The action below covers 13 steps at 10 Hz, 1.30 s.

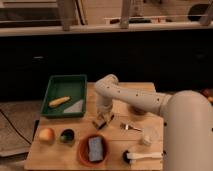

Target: Place eraser in table surface

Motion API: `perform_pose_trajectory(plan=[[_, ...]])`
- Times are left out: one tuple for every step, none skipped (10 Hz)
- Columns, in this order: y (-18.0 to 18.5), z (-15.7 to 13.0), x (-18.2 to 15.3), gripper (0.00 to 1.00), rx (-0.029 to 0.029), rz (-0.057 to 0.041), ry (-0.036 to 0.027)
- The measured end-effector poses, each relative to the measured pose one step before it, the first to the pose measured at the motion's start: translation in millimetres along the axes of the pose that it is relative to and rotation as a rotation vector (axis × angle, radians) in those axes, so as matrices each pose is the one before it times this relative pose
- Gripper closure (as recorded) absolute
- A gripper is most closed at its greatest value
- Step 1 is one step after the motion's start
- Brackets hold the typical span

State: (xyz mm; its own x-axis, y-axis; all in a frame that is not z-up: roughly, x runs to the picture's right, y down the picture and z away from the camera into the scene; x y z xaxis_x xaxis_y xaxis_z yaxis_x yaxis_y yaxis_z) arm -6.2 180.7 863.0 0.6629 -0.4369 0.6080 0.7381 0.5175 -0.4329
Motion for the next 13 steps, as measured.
perform_pose_trajectory(plan=[[-1.28,3.90,2.71,0.93,0.00998,0.00751,-0.00726],[-0.99,3.82,2.55,0.82,0.00246,0.00489,-0.01067],[0.11,2.24,1.71,0.71,0.00181,0.00278,-0.00774],[0.10,0.44,1.43,0.61,0.00539,0.00232,-0.00613],[0.10,-0.28,1.02,0.53,0.00583,0.00075,-0.00375],[0.21,-0.88,1.00,0.40,0.00702,-0.00017,-0.00514],[0.30,-0.83,0.49,0.31,0.00452,-0.00038,-0.00407],[0.24,-0.66,0.22,0.24,0.00361,-0.00040,-0.00372],[-0.55,-0.88,-0.43,0.20,0.00369,-0.00320,-0.00485],[-0.88,-0.37,-0.96,0.20,0.00196,-0.00422,-0.00323],[-1.04,-0.31,-0.86,0.20,0.00112,-0.00340,-0.00170],[-1.24,-2.15,0.01,0.20,0.00350,-0.00329,0.00005],[-1.00,-2.88,0.13,0.20,0.00317,-0.00133,0.00052]])
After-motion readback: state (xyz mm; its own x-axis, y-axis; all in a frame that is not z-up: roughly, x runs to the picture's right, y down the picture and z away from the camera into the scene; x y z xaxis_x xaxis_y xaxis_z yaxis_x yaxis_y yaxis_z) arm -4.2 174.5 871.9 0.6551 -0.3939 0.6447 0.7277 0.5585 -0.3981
